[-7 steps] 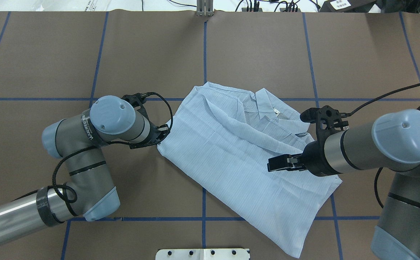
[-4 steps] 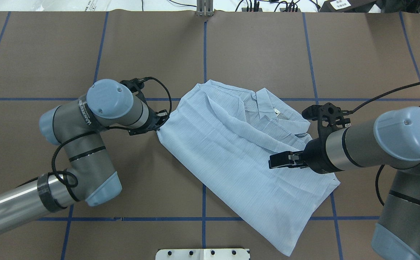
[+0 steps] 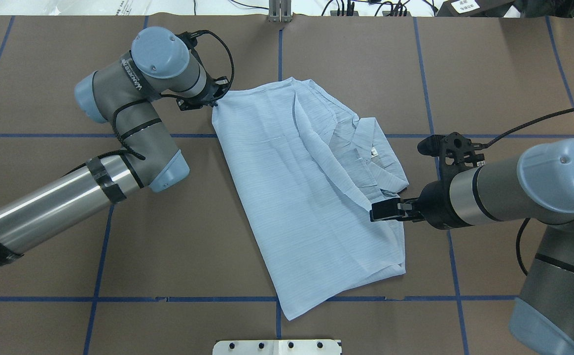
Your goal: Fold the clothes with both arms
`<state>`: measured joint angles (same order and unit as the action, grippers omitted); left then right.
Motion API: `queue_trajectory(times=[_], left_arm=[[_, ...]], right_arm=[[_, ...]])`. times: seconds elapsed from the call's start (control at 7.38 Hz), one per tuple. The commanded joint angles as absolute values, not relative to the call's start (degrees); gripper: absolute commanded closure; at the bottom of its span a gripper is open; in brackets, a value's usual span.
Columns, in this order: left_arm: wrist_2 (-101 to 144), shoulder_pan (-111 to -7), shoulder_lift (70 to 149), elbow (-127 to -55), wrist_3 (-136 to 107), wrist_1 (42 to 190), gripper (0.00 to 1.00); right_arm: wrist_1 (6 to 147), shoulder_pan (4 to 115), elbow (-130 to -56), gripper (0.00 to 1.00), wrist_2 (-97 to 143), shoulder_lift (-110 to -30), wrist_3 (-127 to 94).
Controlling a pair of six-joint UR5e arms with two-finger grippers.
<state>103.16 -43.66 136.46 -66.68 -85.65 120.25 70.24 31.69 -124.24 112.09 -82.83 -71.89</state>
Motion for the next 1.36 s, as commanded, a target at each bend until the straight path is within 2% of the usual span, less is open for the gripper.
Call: queue_trajectory(times=[0.0,0.54,0.68,0.95,1.22], left_arm=[[97.9,-44.5,142.3,-51.2,-85.1,137.2,1.0],[95.9,-44.2,146.4,-44.8,-85.2,144.3,1.0],[95.8,-44.1,146.3,-45.0,-83.3,144.4,0.01],[96.4,-44.6,146.1,-46.4,-80.0,144.1,0.0],[103.2,-46.9,140.0,-57.2,-76.5,138.3,0.0]], right_arm=[[70.2,32.3,-123.4,0.0,111.5,-82.8,-71.8],[70.2,32.8,-122.1,0.0,111.4,-80.9,-71.7],[70.3,32.9,-121.2,0.0,110.6,-80.9,-71.2],[71.2,33.3,-116.1,0.0,109.3,-77.2,-69.9],[73.6,33.3,-111.1,0.0,107.7,-73.7,-63.0]])
